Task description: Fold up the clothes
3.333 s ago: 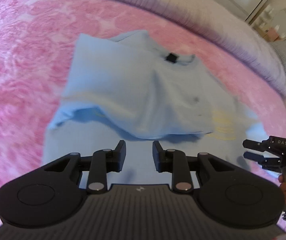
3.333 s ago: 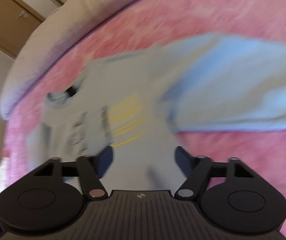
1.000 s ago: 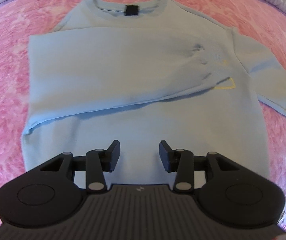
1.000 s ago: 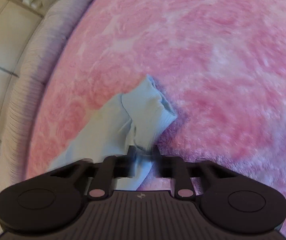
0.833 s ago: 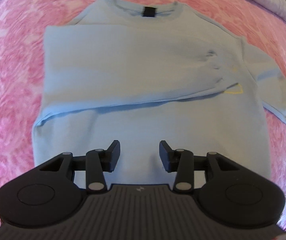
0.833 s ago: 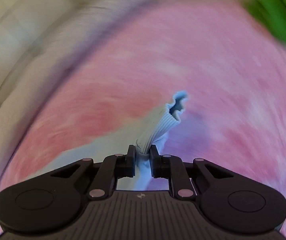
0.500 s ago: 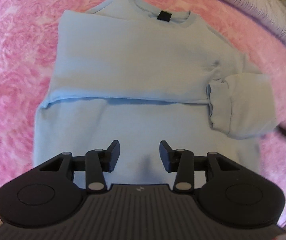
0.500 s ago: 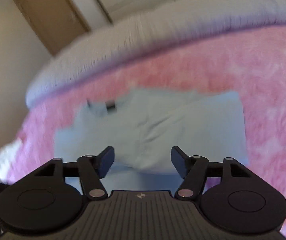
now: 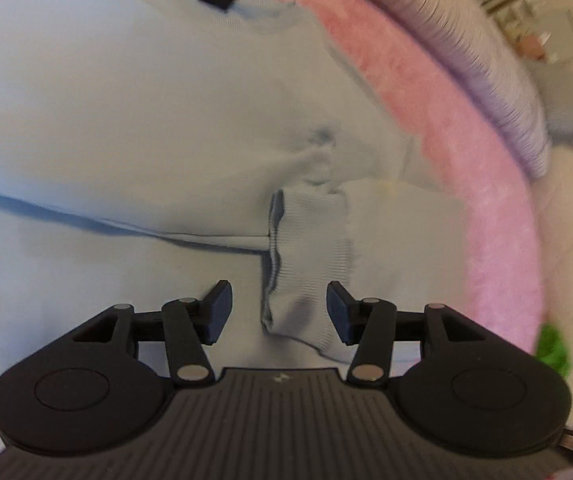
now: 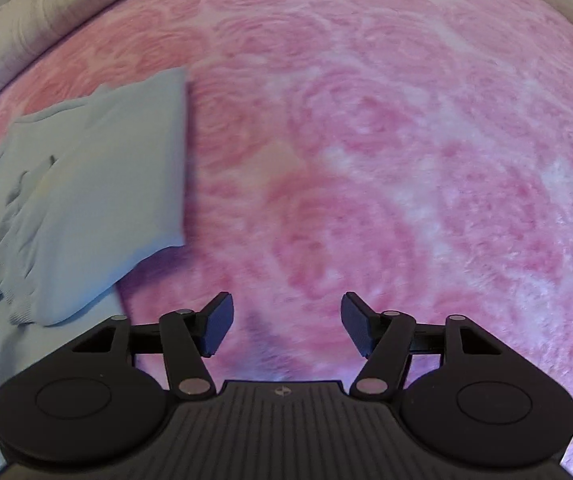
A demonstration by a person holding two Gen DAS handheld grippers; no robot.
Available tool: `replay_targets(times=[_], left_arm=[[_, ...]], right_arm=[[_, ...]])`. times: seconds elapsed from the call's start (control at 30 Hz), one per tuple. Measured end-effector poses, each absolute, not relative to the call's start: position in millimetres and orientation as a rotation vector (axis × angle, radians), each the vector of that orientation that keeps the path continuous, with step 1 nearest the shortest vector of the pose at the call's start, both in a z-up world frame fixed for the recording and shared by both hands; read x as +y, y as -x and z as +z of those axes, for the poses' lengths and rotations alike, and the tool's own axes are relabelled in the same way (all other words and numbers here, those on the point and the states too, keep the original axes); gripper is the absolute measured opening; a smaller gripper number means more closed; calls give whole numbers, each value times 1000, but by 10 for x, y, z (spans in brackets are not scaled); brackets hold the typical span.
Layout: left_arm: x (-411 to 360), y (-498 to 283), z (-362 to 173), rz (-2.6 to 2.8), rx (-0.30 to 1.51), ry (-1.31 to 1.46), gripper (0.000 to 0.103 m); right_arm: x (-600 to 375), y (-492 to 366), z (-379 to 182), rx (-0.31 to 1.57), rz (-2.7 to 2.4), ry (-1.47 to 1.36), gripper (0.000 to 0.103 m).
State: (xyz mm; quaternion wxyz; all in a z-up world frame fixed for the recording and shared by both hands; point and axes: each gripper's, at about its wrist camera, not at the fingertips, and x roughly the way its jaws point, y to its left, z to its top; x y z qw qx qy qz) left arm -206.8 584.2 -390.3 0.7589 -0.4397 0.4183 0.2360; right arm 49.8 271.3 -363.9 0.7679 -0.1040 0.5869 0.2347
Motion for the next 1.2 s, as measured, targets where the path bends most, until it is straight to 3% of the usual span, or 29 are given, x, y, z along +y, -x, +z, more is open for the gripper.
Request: replay_targets(times=[0.03, 0.13, 0.47, 0.7, 0.9, 1.1, 1.2], left_arm=[[5826, 1980, -3954, 505, 901, 964, 39], [5869, 1906, -3882, 500, 859, 933, 3], [6514, 2707, -2448, 608, 646, 555, 3], [7157, 3243, -3355, 738, 849, 612, 3], [7156, 3322, -3423, 745, 820, 584, 4], [7256, 3234, -3707, 731, 975, 453, 3], [7186, 3423, -3498, 758, 932, 437, 3]], right_arm=[[2709, -494, -3644, 1276, 509, 234, 67], [2720, -454, -3663, 1287, 507, 250, 71], [3063, -512, -3590, 1274, 538, 217, 71], [3600, -351, -3617, 1260, 618, 234, 71], [3959, -223, -3570, 1221, 660, 278, 71], [4263, -27, -3679, 1237, 707, 365, 71], [4299, 91, -3743, 1271, 674, 398, 67]])
